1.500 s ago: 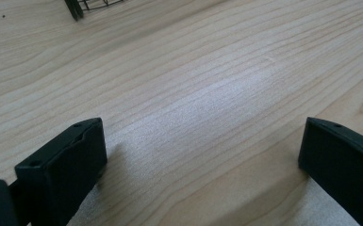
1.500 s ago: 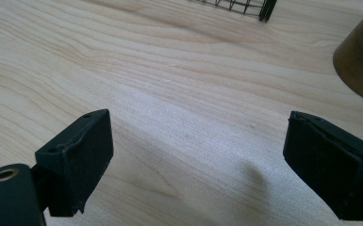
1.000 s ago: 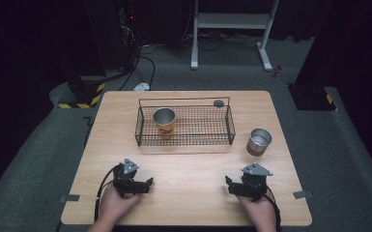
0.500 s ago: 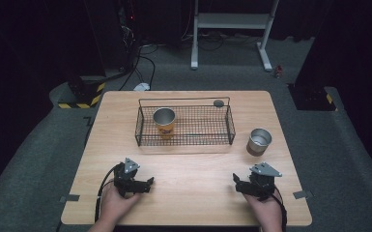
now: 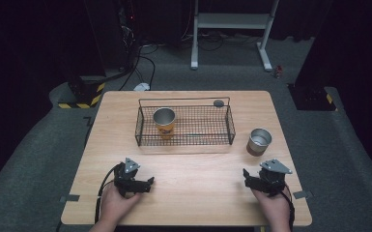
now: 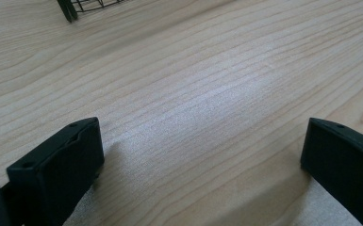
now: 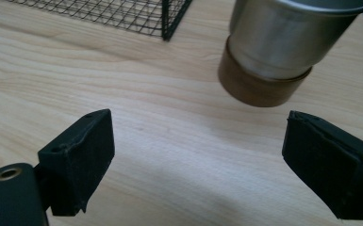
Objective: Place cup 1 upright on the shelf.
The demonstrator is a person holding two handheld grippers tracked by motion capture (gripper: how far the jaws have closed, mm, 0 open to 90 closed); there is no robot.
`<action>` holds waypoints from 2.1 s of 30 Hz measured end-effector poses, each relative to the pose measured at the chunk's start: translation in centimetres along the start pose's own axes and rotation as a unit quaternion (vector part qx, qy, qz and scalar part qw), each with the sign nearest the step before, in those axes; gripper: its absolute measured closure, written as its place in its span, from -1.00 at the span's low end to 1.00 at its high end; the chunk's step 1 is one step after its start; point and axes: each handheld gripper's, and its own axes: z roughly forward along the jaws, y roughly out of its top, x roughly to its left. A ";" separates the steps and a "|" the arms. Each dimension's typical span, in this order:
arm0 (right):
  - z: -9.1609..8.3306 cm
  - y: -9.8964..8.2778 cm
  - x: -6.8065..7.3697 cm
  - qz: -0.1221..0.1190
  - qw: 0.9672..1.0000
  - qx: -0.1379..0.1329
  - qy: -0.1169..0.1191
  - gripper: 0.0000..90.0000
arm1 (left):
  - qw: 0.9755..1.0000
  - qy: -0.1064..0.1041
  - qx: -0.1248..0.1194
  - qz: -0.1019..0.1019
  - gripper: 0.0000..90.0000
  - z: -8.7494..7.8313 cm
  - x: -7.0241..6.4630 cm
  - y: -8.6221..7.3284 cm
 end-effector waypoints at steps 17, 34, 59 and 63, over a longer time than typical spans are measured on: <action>1.0 1.7 -2.2 0.000 1.000 -0.011 -0.023 -0.79 | 1.000 0.003 -0.001 -0.001 -0.99 0.0 0.0 0.0; 4.3 3.8 -5.2 0.031 0.999 -0.026 -0.029 -0.80 | 1.000 0.002 -0.003 -0.003 -0.96 0.0 0.0 0.0; 7.6 5.4 -5.2 0.044 0.998 -0.036 -0.029 -0.69 | 1.000 0.005 -0.006 -0.005 -0.92 -0.2 0.1 -0.1; 7.7 5.4 -5.2 0.044 0.998 -0.036 -0.029 -0.63 | 1.000 0.006 -0.006 -0.005 -0.92 -0.2 0.1 -0.1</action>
